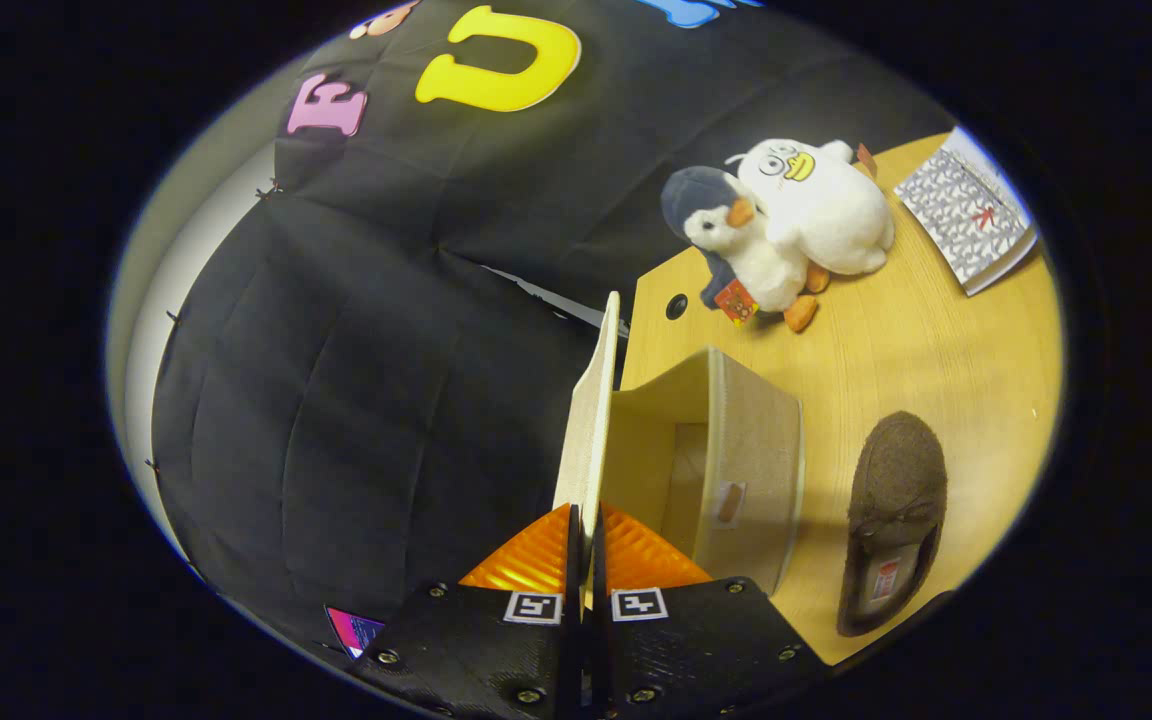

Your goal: Open the storage box then place both shoes into the box .Put the left shoe in first, then the right shoe, with the right side of both shoes facing outward in a uniform manner.

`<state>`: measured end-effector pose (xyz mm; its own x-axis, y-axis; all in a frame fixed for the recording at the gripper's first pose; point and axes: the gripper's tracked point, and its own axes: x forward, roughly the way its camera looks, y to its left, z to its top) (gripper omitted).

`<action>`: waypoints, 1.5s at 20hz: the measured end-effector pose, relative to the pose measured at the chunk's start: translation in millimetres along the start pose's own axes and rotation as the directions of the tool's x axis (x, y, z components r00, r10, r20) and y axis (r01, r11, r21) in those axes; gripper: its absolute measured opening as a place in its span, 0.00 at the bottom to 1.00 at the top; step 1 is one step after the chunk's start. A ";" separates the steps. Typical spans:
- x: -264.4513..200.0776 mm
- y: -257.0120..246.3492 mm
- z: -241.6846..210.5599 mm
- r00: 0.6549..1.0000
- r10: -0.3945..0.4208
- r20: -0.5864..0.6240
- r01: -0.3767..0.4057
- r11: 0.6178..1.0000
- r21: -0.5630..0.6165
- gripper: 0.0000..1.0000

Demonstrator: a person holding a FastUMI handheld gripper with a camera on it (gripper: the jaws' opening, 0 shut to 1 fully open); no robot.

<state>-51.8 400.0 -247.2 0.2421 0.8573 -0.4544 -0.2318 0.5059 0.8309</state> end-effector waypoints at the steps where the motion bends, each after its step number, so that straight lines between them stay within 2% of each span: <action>1: 1.1 13.9 3.2 1.000 -0.014 0.000 0.014 1.000 -0.023 0.04; 7: 33.5 107.9 4.8 0.999 -0.049 -0.019 0.045 0.986 -0.158 0.04; 10: 73.7 152.4 -13.1 0.998 -0.018 -0.064 0.009 0.990 -0.142 0.04; 16: 169.6 198.3 -54.0 0.995 -0.043 -0.092 0.031 0.991 -0.130 0.04; 21: 264.1 185.1 -111.2 0.980 -0.130 -0.149 0.108 0.983 -0.148 0.06; 24: 300.0 172.7 -143.0 0.965 -0.204 -0.162 0.173 0.967 -0.187 0.08; 30: 335.7 132.7 -192.1 0.930 -0.304 -0.205 0.263 0.942 -0.207 0.12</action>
<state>-182.2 773.3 -351.1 0.1027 0.6632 -0.7414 -0.3497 0.7218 0.5973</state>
